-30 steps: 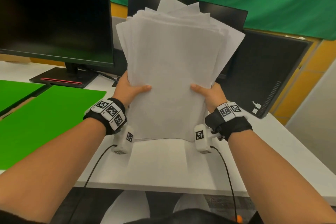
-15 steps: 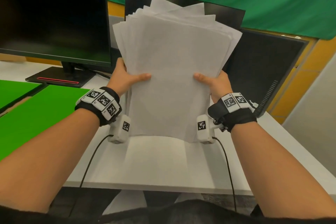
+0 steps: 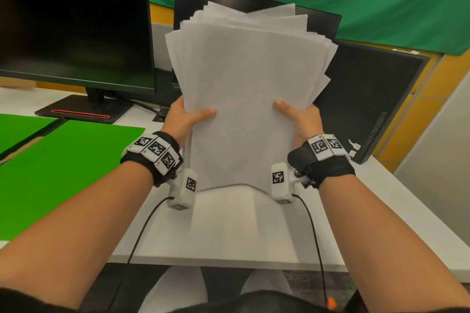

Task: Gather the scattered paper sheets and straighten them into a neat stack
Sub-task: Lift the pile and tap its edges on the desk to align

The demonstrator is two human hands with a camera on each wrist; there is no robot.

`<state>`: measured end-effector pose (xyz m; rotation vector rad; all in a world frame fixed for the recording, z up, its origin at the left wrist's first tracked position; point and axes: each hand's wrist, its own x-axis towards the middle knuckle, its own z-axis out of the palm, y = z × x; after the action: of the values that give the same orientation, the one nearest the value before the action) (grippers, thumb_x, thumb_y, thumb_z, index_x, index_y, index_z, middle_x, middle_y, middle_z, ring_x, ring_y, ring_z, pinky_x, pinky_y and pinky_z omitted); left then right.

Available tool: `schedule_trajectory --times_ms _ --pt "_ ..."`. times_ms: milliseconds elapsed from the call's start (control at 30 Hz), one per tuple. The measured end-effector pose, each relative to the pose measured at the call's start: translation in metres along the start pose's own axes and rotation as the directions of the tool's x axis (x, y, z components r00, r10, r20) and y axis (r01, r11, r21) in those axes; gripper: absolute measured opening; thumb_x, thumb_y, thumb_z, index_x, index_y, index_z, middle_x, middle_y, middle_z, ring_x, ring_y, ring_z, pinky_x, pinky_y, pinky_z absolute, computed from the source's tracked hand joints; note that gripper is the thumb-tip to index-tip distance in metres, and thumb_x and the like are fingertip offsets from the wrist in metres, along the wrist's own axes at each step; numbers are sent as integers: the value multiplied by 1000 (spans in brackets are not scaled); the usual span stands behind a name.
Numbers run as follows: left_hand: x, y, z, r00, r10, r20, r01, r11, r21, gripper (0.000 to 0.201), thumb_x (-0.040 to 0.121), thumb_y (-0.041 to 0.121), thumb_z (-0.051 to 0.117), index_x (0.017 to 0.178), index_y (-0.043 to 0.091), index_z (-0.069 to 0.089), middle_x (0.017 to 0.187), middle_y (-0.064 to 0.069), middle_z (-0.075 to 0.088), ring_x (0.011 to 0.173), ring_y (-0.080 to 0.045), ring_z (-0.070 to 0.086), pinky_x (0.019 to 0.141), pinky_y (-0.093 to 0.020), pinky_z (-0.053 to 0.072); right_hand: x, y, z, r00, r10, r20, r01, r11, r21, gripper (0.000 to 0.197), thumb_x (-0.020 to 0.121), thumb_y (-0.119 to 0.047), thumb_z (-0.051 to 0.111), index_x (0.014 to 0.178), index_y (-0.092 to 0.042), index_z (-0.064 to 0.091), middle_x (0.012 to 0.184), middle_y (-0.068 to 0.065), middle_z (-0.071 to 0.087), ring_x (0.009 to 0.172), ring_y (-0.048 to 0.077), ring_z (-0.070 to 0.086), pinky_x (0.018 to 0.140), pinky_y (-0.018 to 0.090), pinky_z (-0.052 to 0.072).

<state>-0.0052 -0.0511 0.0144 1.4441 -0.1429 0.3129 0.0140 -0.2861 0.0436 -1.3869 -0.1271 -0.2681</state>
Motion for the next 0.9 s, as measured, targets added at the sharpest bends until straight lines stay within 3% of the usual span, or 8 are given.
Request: schedule_trajectory --times_ms 67,200,300,367,467,667,800,900 --pt "-2 -1 3 999 23 -46 -23 1000 -7 84 48 31 82 124 14 52 114 -1 65 109 -23 62 96 -45 52 -1 -3 0 999 -48 -22 48 999 -6 58 45 -34 85 97 -19 63 96 -1 69 88 17 68 83 38 55" --pt "1 7 3 994 98 -47 -91 987 133 80 67 14 81 136 12 41 130 -4 56 120 -23 56 102 -47 48 0 -13 -6 960 -267 -80 246 948 -203 80 67 -16 82 135 -14 39 127 4 55 112 18 57 95 34 51" --pt "12 30 6 984 175 -25 -167 965 200 86 69 15 81 139 15 33 133 1 51 122 -19 53 102 -43 47 6 -39 -1 858 -512 -49 479 831 -283 106 65 -16 82 146 -15 14 147 6 31 129 18 42 108 31 39" --pt "17 46 10 974 226 8 -222 949 225 87 68 17 81 140 16 30 132 2 50 121 -17 53 100 -41 49 10 -55 5 773 -635 2 580 705 -407 112 64 -21 81 148 -12 9 139 1 33 122 11 43 109 19 34" --pt "25 63 14 956 293 37 -291 915 279 89 70 18 80 141 15 27 131 2 48 119 -14 52 98 -35 49 14 -66 12 740 -660 130 607 571 -553 96 72 -27 76 148 -15 19 117 0 39 100 -11 39 84 -13 22" --pt "31 79 15 868 497 12 -466 805 368 114 69 17 82 150 12 2 154 -2 18 130 -7 33 104 -8 36 21 -69 10 714 -691 108 589 510 -627 59 78 -31 70 127 -8 48 120 6 50 101 7 43 76 -13 24" --pt "33 86 14 827 553 104 -529 701 478 96 69 27 79 147 21 23 145 -2 32 130 -18 39 111 -40 39 21 -71 11 718 -673 180 580 435 -689 62 82 -35 66 137 -20 42 109 0 40 94 3 40 73 -14 23" --pt "33 86 13 835 543 93 -499 673 546 63 73 31 76 126 22 44 123 -2 44 114 -16 47 99 -39 49 22 -72 10 712 -695 106 538 442 -718 43 82 -38 64 113 -10 55 105 6 48 88 9 42 68 -11 26"
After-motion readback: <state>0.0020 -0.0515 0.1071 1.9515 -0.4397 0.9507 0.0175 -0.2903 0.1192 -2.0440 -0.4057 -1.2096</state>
